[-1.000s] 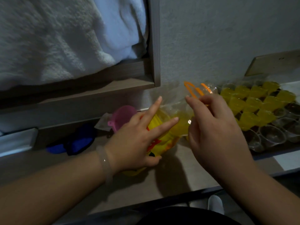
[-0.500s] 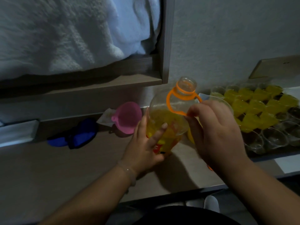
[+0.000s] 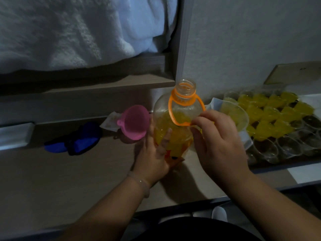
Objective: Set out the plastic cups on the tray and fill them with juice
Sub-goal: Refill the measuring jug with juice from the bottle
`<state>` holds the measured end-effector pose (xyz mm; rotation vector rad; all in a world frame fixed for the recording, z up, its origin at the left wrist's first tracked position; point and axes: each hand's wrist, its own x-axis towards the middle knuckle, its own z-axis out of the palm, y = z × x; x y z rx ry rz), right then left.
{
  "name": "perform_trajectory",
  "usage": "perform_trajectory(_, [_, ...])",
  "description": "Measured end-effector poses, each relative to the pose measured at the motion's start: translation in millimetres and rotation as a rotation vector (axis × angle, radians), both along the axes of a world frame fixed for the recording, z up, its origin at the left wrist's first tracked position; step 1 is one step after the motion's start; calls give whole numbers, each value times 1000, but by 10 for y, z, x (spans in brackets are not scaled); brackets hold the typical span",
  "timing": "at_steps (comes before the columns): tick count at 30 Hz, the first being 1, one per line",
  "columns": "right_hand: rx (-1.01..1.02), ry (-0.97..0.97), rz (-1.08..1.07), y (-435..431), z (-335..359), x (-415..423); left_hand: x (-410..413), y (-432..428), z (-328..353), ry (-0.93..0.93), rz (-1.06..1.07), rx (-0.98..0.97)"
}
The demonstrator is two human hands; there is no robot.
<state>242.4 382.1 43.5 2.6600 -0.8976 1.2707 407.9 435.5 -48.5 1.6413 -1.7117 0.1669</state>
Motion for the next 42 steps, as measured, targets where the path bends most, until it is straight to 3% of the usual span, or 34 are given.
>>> perform_trajectory(13, [-45, -37, 35, -17, -83, 20, -23, 247, 28, -12, 73, 20])
perform_trajectory(19, [-87, -74, 93, -42, -84, -46, -101, 365, 253, 40, 30, -231])
perform_trajectory(24, [-86, -157, 154, -110, -45, -183, -313, 394, 849, -106, -60, -412])
perform_trajectory(29, [60, -191, 32, -200, -41, -433, -651, 266, 1063, -184, -213, -424])
perform_trajectory(34, [229, -81, -97, -287, -111, -641, -981, -45, 982, -106, -259, -230])
perform_trajectory(38, [359, -220, -186, -383, -92, -863, -1174, -250, 918, -27, -187, -41])
perform_trajectory(42, [698, -325, -287, -524, -105, -1078, -1285, -396, 885, -2, -137, 9])
